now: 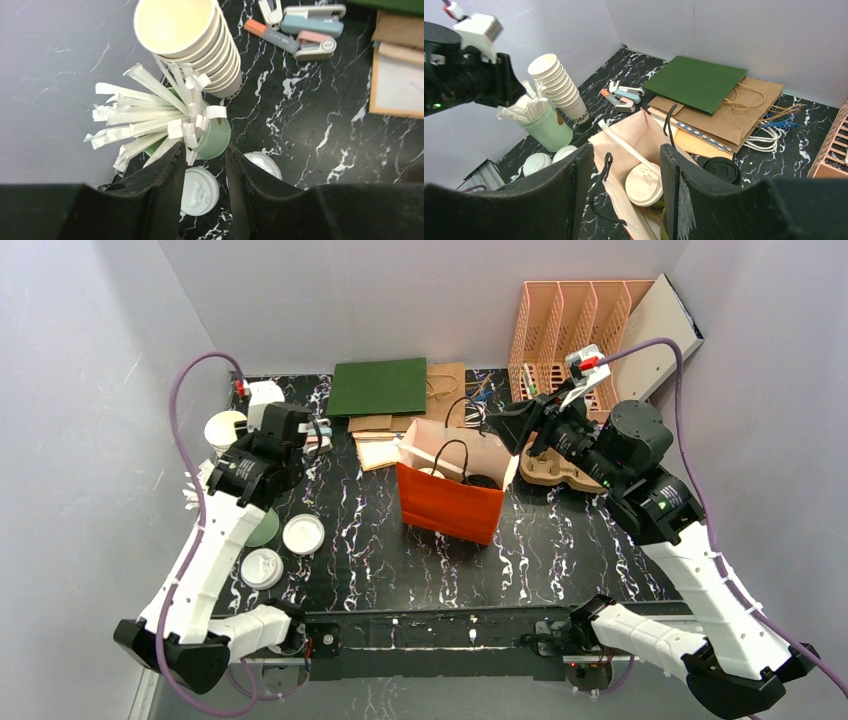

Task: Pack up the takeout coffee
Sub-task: Place the straw in the takeout bag.

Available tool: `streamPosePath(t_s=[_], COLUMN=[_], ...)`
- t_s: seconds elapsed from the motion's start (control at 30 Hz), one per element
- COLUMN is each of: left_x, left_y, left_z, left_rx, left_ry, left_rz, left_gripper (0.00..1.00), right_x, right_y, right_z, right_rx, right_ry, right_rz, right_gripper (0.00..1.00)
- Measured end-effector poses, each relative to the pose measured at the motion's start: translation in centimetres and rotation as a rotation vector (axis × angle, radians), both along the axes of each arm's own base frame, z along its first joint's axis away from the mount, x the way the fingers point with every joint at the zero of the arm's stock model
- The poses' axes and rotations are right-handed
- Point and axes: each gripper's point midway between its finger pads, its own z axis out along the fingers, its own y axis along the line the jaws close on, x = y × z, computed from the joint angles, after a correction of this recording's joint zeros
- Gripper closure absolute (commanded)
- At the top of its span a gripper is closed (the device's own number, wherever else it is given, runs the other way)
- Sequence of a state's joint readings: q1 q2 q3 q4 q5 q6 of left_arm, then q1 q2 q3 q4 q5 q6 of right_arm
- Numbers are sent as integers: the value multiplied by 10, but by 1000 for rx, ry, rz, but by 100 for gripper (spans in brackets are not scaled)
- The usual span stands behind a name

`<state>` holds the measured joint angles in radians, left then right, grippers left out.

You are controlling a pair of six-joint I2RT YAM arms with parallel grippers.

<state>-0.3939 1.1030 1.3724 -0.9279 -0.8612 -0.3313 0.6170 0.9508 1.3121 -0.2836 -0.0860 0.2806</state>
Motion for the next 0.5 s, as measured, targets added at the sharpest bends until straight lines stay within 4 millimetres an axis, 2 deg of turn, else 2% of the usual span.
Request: streamPosePath(t_s=[0.13,0.27,0.5], left_x=[9,16,31], left_y=[-8,-14,-12], left_z=[-24,-41,-68], left_rx=[34,78,209], left_ry=[103,205,368], left_rz=[-57,-117,-127], left_gripper=[64,68,66], right_x=[0,-1,-2], right_y=[0,-1,-2], right_z=[0,1,3], right_rx=[0,3,6], right_ry=[0,-4,-8], right_rz=[0,-1,-1], right_gripper=[40,40,40])
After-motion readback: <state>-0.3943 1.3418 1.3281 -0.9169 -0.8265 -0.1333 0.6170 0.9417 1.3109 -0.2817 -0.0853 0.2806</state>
